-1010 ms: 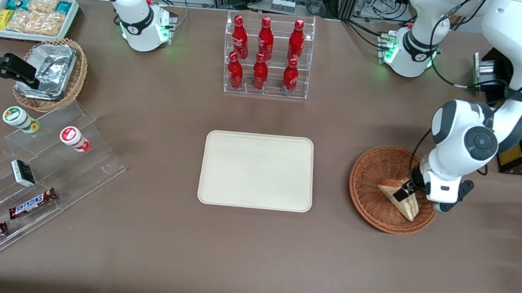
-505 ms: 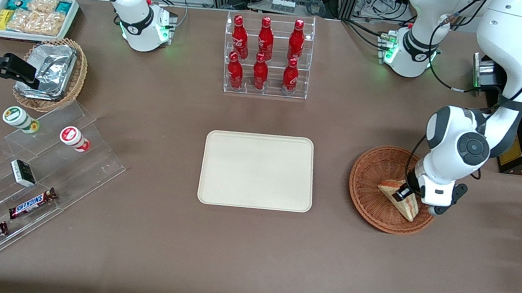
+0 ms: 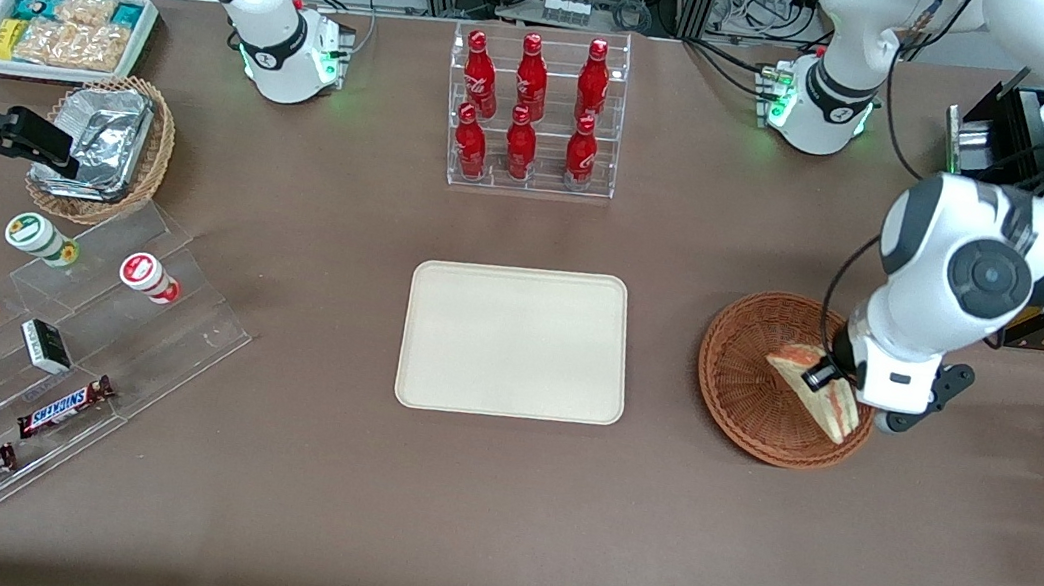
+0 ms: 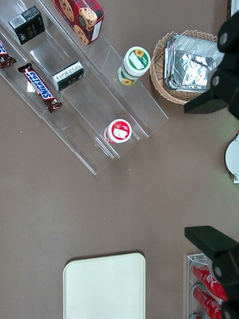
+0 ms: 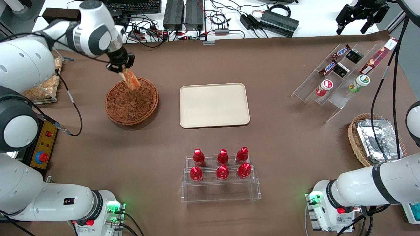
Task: Place sandwich from basket to tray
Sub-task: 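Lift the sandwich and carry it with the left gripper over the tray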
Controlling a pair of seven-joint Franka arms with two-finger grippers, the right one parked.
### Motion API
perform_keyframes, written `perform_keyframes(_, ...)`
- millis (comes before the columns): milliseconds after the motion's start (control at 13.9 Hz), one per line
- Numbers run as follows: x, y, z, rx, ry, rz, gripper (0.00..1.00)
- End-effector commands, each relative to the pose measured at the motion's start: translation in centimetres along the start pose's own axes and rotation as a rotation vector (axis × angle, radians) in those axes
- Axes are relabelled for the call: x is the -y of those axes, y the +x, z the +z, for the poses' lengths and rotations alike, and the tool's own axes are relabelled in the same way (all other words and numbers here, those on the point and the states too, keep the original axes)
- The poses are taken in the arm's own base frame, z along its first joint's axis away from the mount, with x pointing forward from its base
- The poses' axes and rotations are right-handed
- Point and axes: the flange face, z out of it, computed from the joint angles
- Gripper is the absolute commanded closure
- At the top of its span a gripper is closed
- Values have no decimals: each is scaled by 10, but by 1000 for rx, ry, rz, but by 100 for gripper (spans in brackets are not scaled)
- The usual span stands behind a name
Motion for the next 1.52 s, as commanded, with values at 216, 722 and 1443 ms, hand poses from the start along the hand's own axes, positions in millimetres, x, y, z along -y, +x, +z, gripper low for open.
perform_keyframes(216,-109,-98,-26,21,-65,263,100)
perform_keyframes(722,-237,-229,51,23,-63,568,100)
perform_keyframes(1443,-273,-301,181,-48,-79,593,100)
